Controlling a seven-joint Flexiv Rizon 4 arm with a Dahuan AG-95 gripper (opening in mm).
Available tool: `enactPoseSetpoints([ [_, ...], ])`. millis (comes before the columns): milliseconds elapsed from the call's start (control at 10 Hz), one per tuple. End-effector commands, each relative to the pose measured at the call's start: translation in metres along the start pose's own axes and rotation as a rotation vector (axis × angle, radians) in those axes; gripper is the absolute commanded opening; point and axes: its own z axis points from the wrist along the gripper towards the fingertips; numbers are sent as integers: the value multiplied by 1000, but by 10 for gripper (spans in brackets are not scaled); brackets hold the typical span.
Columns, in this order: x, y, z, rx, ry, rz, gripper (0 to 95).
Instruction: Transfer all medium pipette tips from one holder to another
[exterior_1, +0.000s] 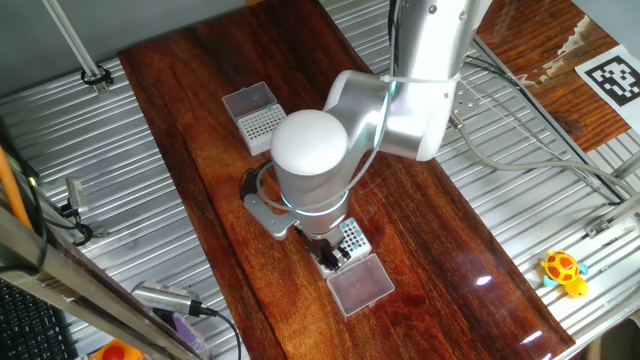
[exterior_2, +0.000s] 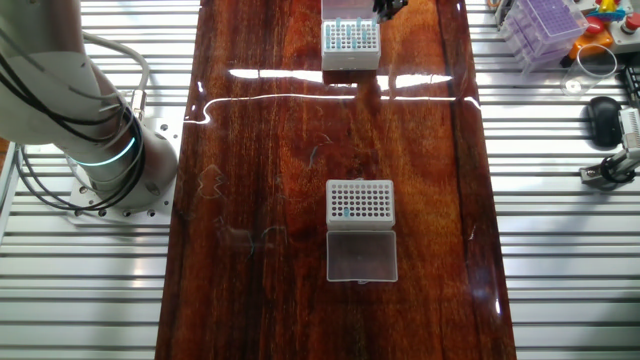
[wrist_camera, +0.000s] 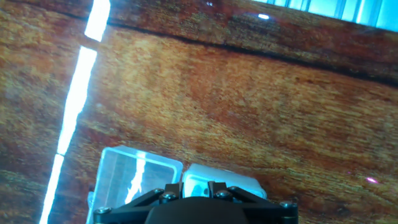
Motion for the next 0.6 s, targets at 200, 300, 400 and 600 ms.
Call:
enactPoseSetpoints([
  [200,4,-1,5,6,-4,-3,190],
  [300,4,-1,7,7,-7,-5,190],
  [400,4,0,8,11,-9,-5,0],
  [600,4,0,8,13,-8,-6,0],
])
